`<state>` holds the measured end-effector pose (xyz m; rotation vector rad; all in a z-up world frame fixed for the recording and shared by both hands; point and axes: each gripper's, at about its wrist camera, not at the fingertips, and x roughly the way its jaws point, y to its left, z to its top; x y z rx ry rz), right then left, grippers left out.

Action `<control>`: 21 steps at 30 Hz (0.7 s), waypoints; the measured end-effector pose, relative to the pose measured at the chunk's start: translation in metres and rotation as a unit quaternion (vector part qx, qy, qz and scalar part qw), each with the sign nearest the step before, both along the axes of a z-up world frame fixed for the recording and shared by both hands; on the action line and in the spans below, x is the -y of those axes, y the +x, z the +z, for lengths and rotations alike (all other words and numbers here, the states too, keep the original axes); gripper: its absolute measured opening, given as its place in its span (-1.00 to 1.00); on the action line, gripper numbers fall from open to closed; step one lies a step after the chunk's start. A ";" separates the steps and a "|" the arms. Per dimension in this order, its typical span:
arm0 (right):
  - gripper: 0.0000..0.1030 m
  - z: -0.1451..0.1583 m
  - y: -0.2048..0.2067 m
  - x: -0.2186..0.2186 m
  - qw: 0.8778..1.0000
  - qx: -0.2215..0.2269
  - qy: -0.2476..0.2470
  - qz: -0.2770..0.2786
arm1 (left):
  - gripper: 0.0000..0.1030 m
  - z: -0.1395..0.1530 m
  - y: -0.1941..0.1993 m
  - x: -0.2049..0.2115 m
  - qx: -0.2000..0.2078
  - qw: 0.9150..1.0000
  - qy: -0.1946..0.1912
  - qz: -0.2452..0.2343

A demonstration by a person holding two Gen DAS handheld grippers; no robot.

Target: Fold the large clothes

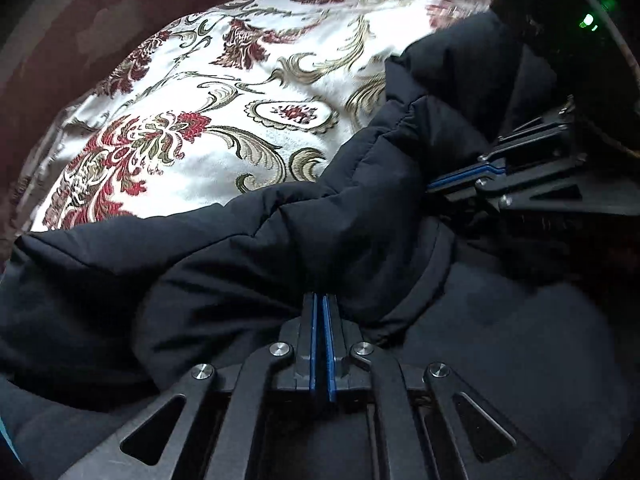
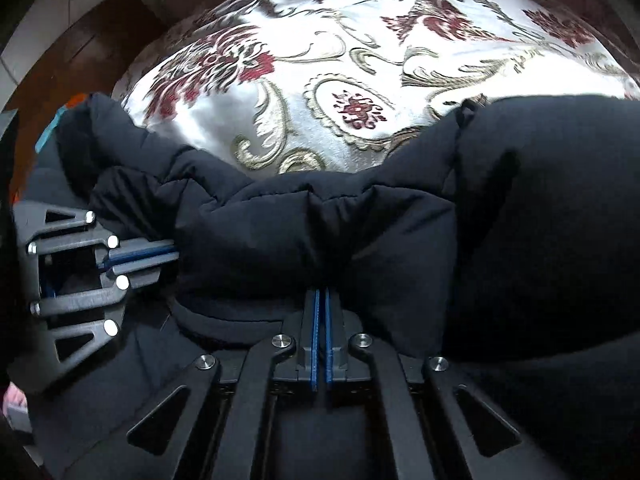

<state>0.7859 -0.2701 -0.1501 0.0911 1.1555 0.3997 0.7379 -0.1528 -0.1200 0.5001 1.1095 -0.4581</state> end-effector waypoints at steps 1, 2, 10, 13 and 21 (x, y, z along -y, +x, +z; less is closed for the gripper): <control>-1.00 -0.002 -0.002 0.001 1.000 0.006 0.009 -0.007 | -0.90 -0.002 0.000 0.003 0.007 1.000 0.008 0.003; -1.00 -0.001 -0.006 0.001 1.000 0.017 0.010 -0.008 | -0.90 -0.004 -0.001 0.004 0.016 1.000 0.014 0.007; -0.67 0.032 -0.048 -0.008 0.995 0.093 -0.037 -0.024 | -0.90 0.023 -0.027 -0.006 0.072 0.997 -0.007 0.016; -0.27 0.049 -0.060 -0.010 0.993 0.109 -0.044 -0.021 | -0.86 0.037 -0.033 -0.010 0.076 0.996 -0.017 0.046; 0.04 0.102 -0.098 0.027 0.980 0.147 -0.128 -0.038 | -0.43 0.069 -0.045 -0.021 0.062 0.990 -0.053 0.117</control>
